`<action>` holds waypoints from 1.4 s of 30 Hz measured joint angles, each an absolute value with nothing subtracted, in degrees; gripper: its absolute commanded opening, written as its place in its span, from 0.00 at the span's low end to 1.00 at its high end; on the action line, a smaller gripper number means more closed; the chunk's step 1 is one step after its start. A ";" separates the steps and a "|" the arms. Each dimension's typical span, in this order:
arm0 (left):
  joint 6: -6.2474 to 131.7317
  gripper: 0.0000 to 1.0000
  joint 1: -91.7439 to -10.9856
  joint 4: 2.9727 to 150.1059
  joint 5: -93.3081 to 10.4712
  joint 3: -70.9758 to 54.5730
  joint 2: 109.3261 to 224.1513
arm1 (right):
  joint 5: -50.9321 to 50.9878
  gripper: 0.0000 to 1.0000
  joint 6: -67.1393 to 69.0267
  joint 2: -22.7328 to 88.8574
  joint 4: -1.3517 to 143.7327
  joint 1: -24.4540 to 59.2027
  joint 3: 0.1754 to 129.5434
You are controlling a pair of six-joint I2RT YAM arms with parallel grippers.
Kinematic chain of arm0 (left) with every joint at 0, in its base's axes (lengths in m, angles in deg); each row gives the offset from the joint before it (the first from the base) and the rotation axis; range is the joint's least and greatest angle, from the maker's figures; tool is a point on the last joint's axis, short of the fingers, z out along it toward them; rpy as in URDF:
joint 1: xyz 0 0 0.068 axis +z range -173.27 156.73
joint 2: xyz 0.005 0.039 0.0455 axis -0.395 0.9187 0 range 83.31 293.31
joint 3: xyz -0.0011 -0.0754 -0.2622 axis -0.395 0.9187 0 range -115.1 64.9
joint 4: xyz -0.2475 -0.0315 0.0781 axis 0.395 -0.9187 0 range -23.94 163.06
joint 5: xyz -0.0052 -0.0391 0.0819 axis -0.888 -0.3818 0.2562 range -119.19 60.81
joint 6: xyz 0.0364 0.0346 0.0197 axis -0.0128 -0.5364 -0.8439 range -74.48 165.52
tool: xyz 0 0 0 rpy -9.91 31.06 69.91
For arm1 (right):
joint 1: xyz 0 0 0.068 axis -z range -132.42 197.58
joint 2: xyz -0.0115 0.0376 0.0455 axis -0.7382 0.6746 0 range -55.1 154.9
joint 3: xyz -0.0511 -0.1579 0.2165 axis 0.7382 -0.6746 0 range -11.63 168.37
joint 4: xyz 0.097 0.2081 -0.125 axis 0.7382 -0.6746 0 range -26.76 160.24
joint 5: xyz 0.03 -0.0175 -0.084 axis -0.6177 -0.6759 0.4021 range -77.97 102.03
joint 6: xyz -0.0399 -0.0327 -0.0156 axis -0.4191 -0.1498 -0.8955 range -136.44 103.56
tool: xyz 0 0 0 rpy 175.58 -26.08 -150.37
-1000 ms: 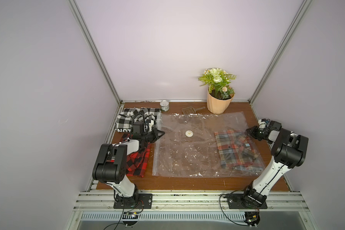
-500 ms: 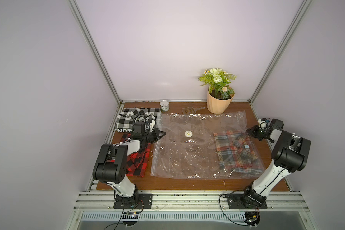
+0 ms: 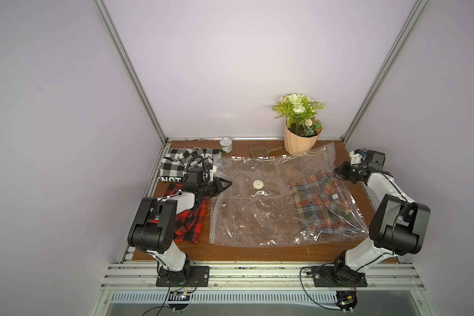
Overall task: Take the shirt out of the vacuum bag
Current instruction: Adjust the vacuum bag at the center of the board.
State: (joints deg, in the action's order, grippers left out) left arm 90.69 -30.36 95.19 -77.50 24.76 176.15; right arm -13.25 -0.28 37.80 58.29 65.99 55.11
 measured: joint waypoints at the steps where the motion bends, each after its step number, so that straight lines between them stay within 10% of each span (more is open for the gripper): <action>1: 90.80 0.28 -30.42 95.38 -77.50 24.98 175.99 | -12.33 0.00 -0.08 37.17 57.44 65.20 55.70; 42: 94.91 0.37 -32.41 104.06 -77.57 31.91 173.57 | 5.63 0.00 0.44 32.77 30.75 52.55 82.76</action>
